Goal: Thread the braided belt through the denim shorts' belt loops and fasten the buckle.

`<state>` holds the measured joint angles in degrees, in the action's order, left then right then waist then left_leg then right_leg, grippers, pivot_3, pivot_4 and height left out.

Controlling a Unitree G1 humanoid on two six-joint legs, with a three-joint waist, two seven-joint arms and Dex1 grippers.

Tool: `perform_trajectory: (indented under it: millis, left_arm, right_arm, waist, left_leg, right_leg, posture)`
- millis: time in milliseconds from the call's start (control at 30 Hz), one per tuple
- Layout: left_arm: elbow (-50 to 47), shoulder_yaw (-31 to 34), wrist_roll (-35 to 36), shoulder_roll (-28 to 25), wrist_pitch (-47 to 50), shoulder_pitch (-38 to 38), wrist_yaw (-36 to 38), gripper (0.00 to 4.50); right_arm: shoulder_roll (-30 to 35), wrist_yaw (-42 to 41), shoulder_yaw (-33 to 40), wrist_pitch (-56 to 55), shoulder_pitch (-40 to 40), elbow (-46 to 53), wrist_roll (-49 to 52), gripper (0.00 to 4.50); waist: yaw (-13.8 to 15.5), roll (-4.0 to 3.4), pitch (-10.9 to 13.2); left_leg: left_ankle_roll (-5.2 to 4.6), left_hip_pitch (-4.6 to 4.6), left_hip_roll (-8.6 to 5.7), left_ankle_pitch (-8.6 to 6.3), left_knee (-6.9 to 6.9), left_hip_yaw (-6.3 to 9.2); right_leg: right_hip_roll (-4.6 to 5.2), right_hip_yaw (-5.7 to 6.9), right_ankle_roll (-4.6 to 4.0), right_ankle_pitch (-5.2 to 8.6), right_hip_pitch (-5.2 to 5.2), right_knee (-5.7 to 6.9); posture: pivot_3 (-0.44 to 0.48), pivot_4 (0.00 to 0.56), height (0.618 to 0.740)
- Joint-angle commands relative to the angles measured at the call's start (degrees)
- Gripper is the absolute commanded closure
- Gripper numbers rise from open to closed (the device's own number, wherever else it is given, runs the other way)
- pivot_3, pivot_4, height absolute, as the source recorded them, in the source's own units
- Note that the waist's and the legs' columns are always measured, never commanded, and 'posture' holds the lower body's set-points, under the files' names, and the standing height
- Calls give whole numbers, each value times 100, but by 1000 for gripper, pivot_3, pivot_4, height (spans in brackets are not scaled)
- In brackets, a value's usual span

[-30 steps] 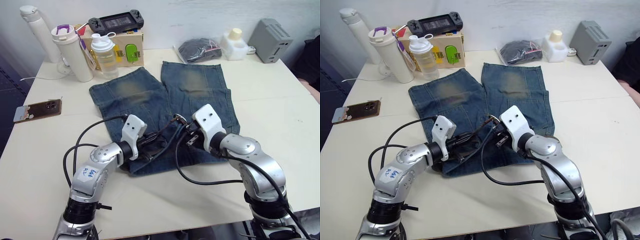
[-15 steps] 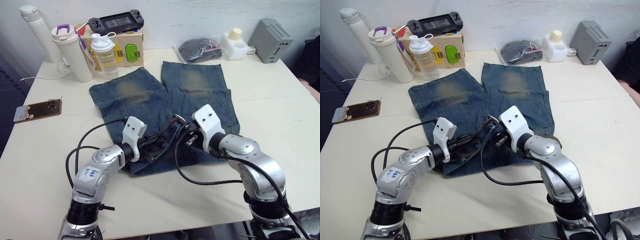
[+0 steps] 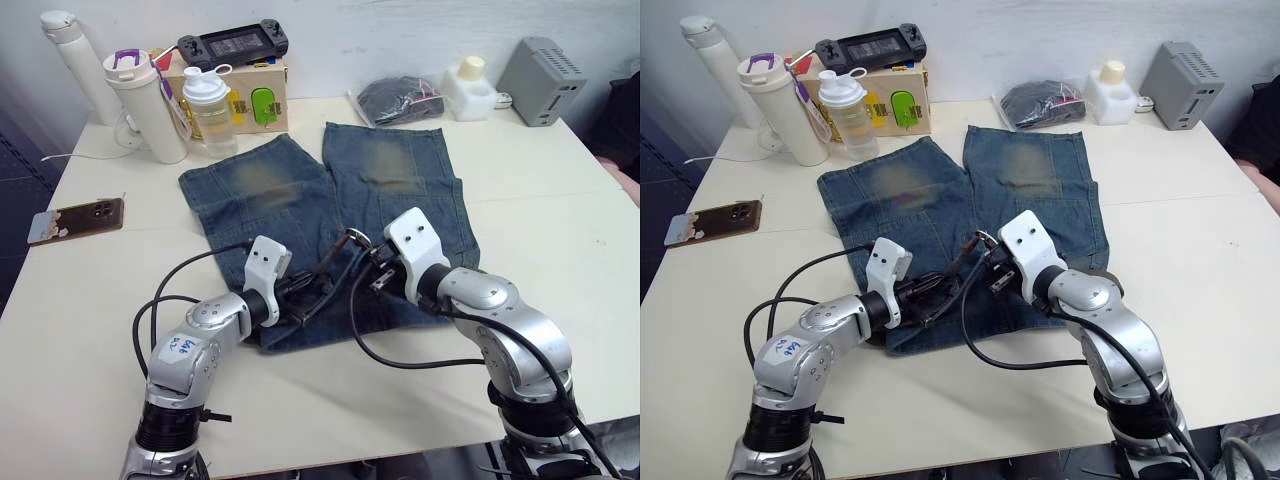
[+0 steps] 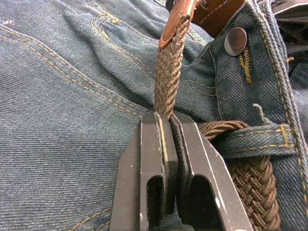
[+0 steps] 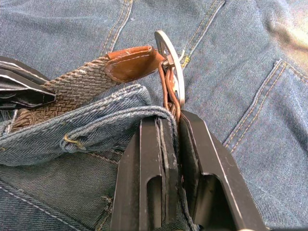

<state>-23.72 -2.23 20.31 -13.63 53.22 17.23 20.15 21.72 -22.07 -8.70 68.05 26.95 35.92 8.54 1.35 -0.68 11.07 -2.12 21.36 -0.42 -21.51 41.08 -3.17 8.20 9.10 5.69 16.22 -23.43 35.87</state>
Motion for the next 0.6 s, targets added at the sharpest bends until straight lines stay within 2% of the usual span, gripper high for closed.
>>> perform_trajectory:
  millis: [33, 400, 600]
  left_arm:
    - [-56, -86, 114, 49, -11, 66, 33, 4500]
    - [106, -269, 95, 116, -212, 277, 142, 4500]
    - [359, -372, 6, 219, -459, 484, 163, 4500]
  right_arm:
    - [39, 42, -29, -16, 121, 284, 80, 4490]
    - [340, -363, -708, -18, 86, 429, 351, 4490]
    - [801, -727, -1255, -273, 148, 436, 368, 4490]
  waist:
    - [-3, 0, 0]
    - [-4, 0, 0]
    - [-10, 0, 0]
  left_leg:
    - [0, 0, 0, 0, 0, 0]
    - [0, 0, 0, 0, -1, 0]
    - [1, -1, 3, 0, -2, -1]
  right_leg:
    - [0, 0, 0, 0, 0, 0]
    - [0, 0, 0, 0, 0, -1]
    - [0, 0, 0, 0, -1, -3]
  posture:
    - [0, 150, 687]
    - [0, 150, 687]
    - [0, 150, 687]
